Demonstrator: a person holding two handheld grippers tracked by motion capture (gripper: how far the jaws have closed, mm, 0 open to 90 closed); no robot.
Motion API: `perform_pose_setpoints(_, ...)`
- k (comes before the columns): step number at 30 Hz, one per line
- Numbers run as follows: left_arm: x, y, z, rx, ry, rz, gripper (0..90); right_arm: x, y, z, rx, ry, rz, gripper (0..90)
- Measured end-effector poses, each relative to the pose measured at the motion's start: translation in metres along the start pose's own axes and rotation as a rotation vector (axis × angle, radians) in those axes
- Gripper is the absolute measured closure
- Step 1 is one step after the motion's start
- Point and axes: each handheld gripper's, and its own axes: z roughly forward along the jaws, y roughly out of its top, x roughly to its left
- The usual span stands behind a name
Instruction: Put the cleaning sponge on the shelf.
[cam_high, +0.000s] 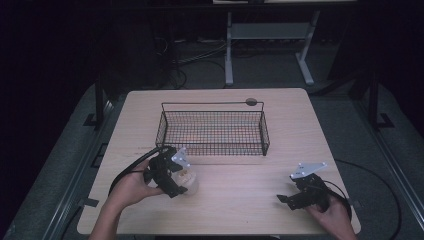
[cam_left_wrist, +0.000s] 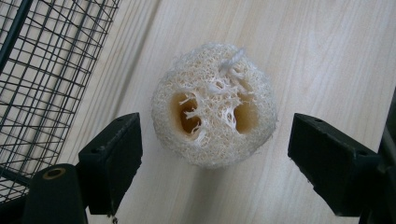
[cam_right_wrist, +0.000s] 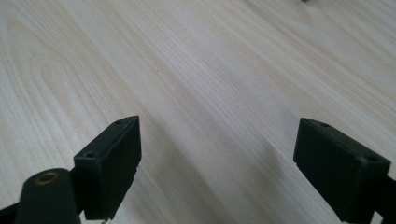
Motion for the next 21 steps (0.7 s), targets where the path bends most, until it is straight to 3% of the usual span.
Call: perform_pose_setpoints(21,0.004,0.007,0.011,0.043,-0.009,0.005,17.1,0.0,0.0,-0.001,-0.001,0.003,0.004,14.7)
